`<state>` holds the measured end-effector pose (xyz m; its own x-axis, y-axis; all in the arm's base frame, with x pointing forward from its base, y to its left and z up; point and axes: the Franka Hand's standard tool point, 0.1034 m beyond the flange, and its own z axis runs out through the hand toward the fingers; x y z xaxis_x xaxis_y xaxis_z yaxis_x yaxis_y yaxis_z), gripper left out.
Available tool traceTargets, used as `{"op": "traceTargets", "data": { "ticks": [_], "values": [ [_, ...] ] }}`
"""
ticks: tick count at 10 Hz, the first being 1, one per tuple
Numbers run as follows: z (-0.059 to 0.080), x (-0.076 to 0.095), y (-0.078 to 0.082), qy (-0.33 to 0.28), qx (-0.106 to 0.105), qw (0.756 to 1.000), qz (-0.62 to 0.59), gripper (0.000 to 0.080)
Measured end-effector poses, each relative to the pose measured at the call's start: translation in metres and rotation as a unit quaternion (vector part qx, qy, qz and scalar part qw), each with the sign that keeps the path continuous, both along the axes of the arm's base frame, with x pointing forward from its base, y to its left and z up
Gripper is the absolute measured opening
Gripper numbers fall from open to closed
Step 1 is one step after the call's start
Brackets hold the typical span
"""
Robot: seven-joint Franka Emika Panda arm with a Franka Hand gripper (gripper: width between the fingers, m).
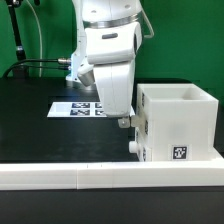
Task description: Assemble drawer
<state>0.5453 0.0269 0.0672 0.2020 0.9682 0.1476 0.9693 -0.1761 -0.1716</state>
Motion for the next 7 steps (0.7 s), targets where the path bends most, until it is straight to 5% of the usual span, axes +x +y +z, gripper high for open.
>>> {"op": "traceTargets", "data": {
  "ticks": [4,7],
  "values": [
    [0.013,-0.022,-0.014,0.003,-0.009,1.0,-0.014,0.0649],
    [0.009,-0.021,-0.014,0.005,-0.008,1.0,-0.014,0.0649]
  ]
}}
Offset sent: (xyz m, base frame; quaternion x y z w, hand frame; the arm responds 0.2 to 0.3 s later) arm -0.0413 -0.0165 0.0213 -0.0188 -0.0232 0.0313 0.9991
